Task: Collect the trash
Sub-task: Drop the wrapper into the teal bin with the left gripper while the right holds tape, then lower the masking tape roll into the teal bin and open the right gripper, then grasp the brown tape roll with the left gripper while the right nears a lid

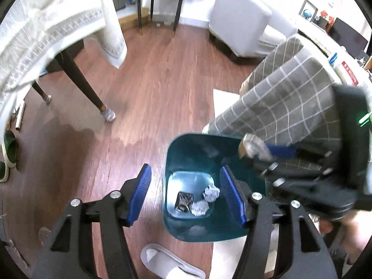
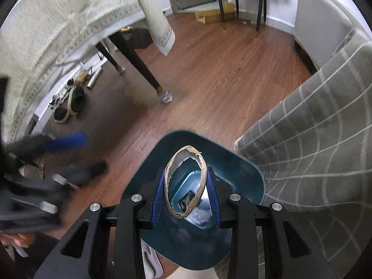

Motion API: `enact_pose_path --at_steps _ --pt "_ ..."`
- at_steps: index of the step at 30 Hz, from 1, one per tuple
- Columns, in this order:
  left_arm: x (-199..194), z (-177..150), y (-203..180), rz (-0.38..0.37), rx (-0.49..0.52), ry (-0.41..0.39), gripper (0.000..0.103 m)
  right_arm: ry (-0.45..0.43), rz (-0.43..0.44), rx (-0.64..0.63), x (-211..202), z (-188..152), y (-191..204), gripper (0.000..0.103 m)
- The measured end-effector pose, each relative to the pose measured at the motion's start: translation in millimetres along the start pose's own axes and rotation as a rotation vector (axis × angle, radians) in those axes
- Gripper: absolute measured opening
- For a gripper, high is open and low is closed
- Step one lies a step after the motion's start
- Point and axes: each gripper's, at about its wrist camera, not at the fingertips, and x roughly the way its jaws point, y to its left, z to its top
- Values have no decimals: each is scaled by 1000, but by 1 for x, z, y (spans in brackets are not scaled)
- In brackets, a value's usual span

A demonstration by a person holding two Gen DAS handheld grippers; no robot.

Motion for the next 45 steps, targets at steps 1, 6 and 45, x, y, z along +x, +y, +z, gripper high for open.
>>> enact_pose_path --at_steps 1,6,45 --pt "-3 1 0 3 2 -10 65 12 2 2 5 -2 0 35" --pt "-23 13 -3 -5 2 -70 65 93 -11 -14 34 -15 5 35" --pt "-129 67 -63 -90 30 -404 78 -109 0 -148 -60 -19 16 50"
